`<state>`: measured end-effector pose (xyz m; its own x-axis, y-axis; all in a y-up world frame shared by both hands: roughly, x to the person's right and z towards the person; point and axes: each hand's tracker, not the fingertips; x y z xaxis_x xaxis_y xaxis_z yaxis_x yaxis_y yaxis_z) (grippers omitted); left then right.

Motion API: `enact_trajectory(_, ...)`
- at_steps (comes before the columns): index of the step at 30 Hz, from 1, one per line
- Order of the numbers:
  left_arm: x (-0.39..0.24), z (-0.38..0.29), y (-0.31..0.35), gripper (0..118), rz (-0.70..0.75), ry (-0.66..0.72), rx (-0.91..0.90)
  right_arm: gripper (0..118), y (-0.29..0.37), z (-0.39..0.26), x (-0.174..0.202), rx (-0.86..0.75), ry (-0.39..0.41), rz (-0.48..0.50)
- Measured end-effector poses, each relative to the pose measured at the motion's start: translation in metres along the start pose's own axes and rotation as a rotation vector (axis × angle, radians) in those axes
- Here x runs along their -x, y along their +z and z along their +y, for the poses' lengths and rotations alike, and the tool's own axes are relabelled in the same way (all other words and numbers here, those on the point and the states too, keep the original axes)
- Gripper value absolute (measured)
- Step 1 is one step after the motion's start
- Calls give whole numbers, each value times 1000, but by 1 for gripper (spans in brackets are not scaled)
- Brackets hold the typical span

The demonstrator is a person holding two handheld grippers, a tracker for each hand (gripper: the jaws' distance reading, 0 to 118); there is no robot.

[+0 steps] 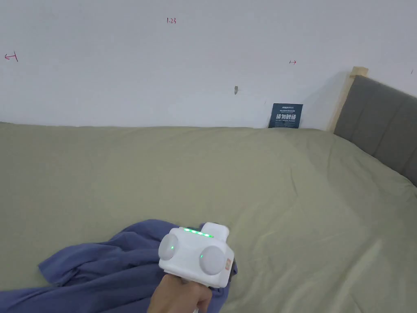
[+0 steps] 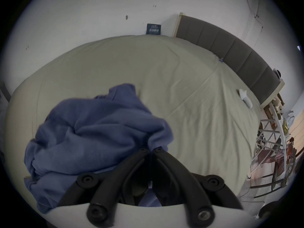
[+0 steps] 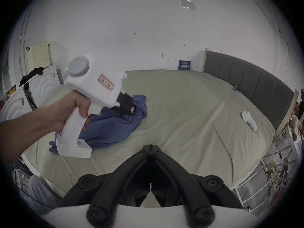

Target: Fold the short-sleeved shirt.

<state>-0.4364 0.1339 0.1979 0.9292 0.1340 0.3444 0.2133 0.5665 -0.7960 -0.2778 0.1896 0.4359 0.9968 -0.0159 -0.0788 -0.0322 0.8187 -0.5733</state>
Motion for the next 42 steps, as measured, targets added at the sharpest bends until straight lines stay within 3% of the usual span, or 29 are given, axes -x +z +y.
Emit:
enact_trajectory(1, 3, -4, 0, 28, 10, 10, -12, 1, -2, -1, 0, 3, -2, -1)
enact_trajectory(3, 10, -9, 14, 110, 7, 41, -66, 1, -4, -1, 0, 10, -2, 0)
enact_trajectory(4, 12, -12, 22, 118, -3, 49, -59, 1, -4, -1, 1, 11, -4, 1)
enact_trajectory(8, 42, -17, 61, 118, 65, 77, -180, 1, 8, 7, 9, -16, 0, 17)
enact_trajectory(13, 65, -71, 201, 118, 201, 161, -392, 1, 42, 22, 26, -105, 31, 49)
enact_trajectory(17, 71, -139, 308, 109, 407, 201, -563, 1, 75, 30, 41, -186, 47, 78)
enact_trajectory(19, 75, -175, 349, 87, 481, 240, -622, 1, 92, 30, 48, -229, 64, 92)
enact_trajectory(20, 76, -190, 365, 69, 496, 248, -626, 1, 99, 29, 52, -241, 69, 89)
enact_trajectory(21, 77, -207, 380, 25, 506, 260, -631, 1, 104, 28, 55, -253, 73, 96)
enact_trajectory(22, 81, -224, 390, 0, 541, 284, -638, 1, 110, 25, 57, -266, 76, 104)
enact_trajectory(31, 80, -308, 430, 0, 664, 347, -663, 1, 131, 7, 71, -293, 90, 112)
enact_trajectory(42, 90, -301, 430, 0, 668, 372, -688, 1, 123, 15, 75, -305, 70, 108)
